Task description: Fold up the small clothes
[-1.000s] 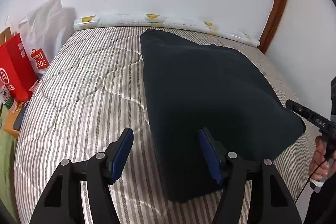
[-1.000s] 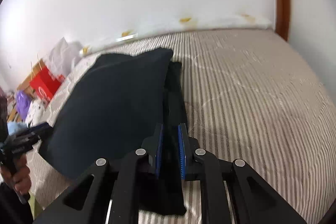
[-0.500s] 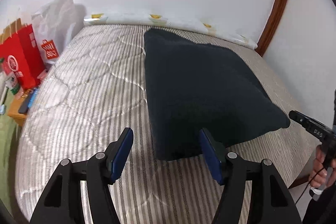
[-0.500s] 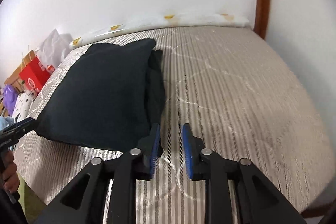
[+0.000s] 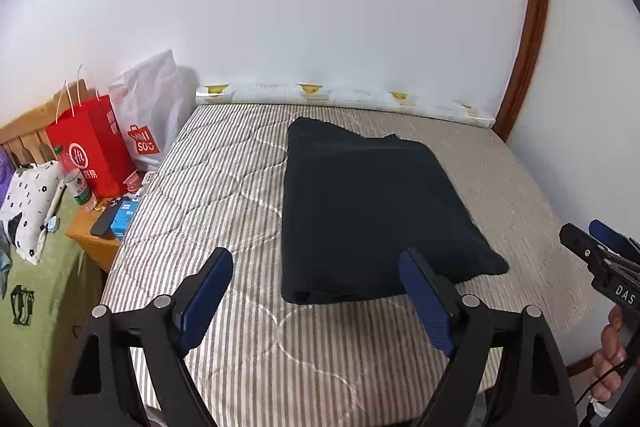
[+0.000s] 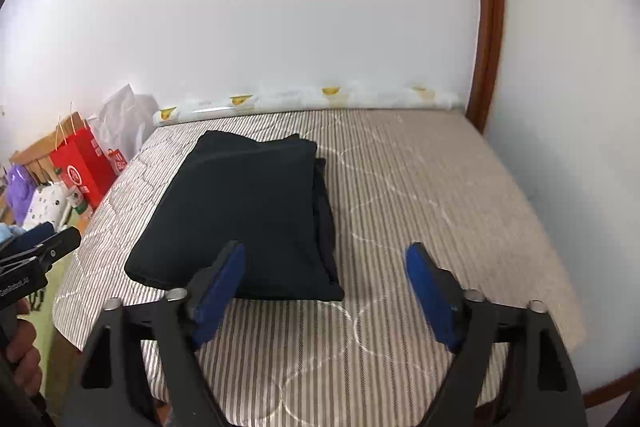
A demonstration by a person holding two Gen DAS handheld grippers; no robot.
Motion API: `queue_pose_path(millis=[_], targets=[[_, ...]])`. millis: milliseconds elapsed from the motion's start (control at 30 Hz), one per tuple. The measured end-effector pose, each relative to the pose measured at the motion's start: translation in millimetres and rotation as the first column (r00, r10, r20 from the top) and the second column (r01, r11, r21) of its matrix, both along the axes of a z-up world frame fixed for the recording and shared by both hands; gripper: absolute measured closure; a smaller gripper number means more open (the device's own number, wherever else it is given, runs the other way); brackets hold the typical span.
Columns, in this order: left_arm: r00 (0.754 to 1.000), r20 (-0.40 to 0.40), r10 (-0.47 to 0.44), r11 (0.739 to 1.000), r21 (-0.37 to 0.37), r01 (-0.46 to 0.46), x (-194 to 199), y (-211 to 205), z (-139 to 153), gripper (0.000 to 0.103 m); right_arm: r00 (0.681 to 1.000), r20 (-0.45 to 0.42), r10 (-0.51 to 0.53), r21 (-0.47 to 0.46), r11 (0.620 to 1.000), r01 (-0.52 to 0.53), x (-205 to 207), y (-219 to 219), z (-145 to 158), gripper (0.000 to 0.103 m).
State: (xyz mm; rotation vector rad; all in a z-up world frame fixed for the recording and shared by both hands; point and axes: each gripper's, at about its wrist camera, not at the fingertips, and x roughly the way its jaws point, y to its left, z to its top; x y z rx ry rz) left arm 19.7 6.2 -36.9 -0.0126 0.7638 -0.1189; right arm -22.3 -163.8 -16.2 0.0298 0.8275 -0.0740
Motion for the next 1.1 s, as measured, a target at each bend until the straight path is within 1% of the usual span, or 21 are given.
queue_pose_path(millis=[33, 67, 100, 233, 333, 567, 1100], targets=[[1.000, 0.005, -0.001, 1.000, 0.002, 0.001, -3, -2, 4, 0.017, 1.000, 0.010, -0.001, -0.006, 1.000, 0.001, -4, 2, 5, 0.010], [1.000, 0.014, -0.002, 1.000, 0.003, 0.002, -7, -4, 7, 0.017, 1.000, 0.015, -0.003, -0.011, 1.000, 0.003, -6, 2, 8, 0.008], [1.000, 0.020, -0.001, 1.000, 0.003, 0.001, -8, -5, 10, 0.015, 1.000, 0.018, -0.003, -0.012, 1.000, 0.004, -8, 3, 11, 0.007], [0.999, 0.045, -0.006, 1.000, -0.011, 0.006, -16, -8, 22, 0.015, 0.999, 0.036, -0.001, 0.003, 1.000, 0.001, -18, 3, 26, 0.005], [0.998, 0.061, -0.001, 1.000, -0.014, 0.002, -20, -9, 28, 0.015, 0.999, 0.048, -0.003, -0.006, 1.000, 0.003, -24, 5, 33, 0.004], [0.998, 0.064, 0.006, 1.000, -0.023, -0.005, -23, -6, 32, 0.015, 0.998, 0.066, -0.008, -0.022, 1.000, 0.010, -35, 10, 46, 0.004], [0.997, 0.069, 0.029, 0.999, -0.019, -0.028, -27, 2, 34, 0.015, 0.998, 0.067, 0.004, -0.028, 1.000, -0.002, -36, 22, 51, 0.004]])
